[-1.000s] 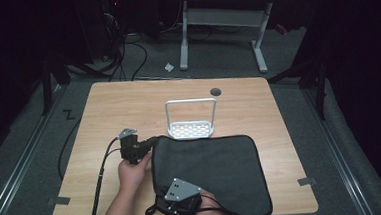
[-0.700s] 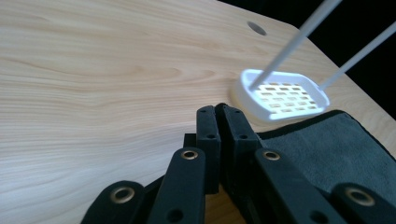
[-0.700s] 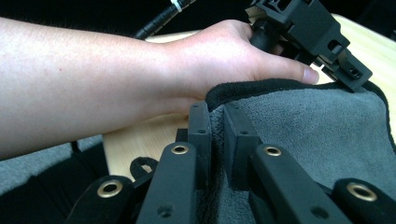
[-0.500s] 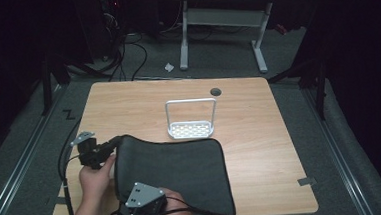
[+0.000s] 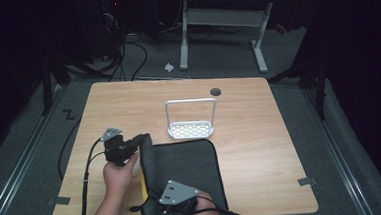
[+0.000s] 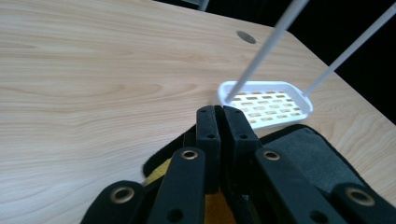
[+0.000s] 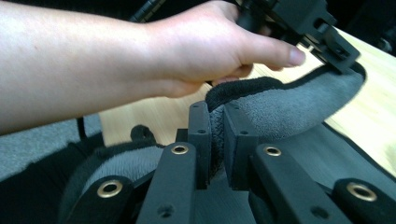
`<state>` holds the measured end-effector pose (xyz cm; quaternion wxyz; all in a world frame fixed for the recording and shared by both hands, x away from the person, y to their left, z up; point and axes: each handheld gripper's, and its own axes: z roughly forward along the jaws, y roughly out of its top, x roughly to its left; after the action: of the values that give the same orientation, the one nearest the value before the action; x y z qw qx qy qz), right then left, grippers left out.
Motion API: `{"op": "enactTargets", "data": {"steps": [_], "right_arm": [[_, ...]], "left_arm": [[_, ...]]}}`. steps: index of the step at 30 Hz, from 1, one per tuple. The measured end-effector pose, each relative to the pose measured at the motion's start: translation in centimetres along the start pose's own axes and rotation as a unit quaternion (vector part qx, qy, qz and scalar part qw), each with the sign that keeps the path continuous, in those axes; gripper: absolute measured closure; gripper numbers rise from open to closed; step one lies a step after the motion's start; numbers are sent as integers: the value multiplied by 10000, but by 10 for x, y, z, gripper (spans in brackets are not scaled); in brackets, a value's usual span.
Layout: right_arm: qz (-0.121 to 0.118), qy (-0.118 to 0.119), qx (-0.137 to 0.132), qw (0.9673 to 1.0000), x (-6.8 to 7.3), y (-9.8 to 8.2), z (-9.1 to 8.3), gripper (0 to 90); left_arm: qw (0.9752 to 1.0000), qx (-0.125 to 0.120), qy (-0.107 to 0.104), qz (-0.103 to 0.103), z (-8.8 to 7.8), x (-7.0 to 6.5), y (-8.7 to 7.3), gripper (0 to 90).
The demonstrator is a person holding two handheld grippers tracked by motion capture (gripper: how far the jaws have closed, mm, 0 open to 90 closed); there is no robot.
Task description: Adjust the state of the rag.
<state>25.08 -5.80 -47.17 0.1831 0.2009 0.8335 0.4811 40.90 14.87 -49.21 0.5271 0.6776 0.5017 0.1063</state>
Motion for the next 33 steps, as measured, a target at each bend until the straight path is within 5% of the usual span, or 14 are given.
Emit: {"op": "enactTargets", "data": {"steps": [7,18,33], "right_arm": [[213,-324,44,9992,-21,-31,-34,834],[326,-638,370,9967,-44,-65,-65,833],[484,-944,493,9931,-51,-86,-92,829]], "left_arm": [[9996,184,-56,201,32,-34,-1,859],[9981,434,-288,321,77,-73,-4,857],[9955,659,-513,447,105,-104,-5,849]]}}
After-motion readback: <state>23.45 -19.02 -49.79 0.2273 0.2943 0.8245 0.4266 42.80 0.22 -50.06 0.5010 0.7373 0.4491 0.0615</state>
